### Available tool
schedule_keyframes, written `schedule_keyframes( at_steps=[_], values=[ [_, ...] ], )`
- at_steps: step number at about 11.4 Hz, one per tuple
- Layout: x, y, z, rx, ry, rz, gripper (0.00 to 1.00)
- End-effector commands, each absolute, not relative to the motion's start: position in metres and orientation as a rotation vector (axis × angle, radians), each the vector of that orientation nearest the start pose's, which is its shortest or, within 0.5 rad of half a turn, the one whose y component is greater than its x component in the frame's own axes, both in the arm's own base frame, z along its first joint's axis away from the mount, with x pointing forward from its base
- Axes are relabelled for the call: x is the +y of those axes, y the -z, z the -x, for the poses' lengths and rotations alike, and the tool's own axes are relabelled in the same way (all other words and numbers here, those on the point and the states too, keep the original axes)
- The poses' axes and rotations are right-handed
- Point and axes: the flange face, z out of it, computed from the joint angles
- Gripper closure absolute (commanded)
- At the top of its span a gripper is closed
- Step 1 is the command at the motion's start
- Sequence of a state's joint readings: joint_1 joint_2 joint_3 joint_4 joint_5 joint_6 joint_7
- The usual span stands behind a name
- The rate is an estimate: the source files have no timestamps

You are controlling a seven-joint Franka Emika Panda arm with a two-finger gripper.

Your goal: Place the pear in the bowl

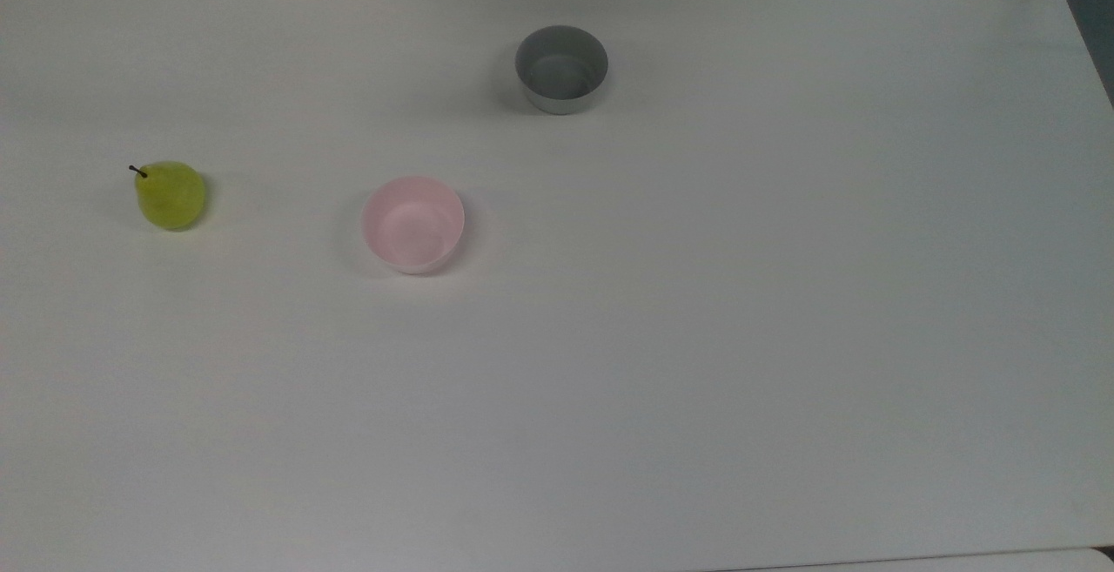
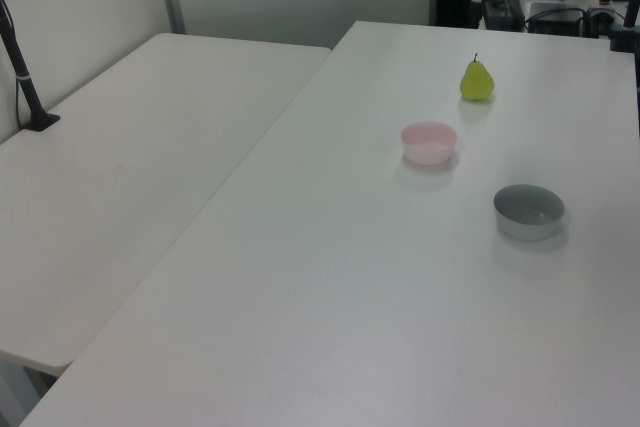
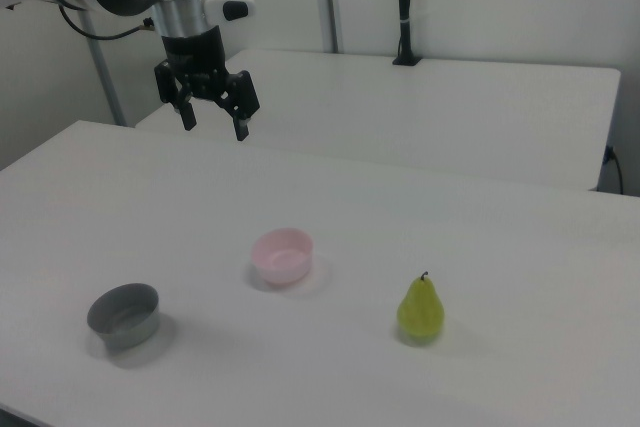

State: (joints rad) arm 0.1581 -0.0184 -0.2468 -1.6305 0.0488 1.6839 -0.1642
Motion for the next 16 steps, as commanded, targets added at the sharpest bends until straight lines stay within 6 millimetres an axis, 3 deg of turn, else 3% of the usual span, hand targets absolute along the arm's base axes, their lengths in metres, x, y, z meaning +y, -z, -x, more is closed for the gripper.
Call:
schedule_keyframes(
  at_steps=[1, 10, 14, 16],
  values=[
    [-0.042, -0.618, -0.552, -0.082, 0.121, 3.108, 0.00],
    [-0.046, -0.621, -0.551, -0.089, 0.128, 3.108, 0.00],
    [-0.051, -0.621, -0.545, -0.300, 0.063, 3.096, 0.00],
    [-0.063, -0.621, -0.544, -0.391, 0.063, 3.088, 0.00]
  ],
)
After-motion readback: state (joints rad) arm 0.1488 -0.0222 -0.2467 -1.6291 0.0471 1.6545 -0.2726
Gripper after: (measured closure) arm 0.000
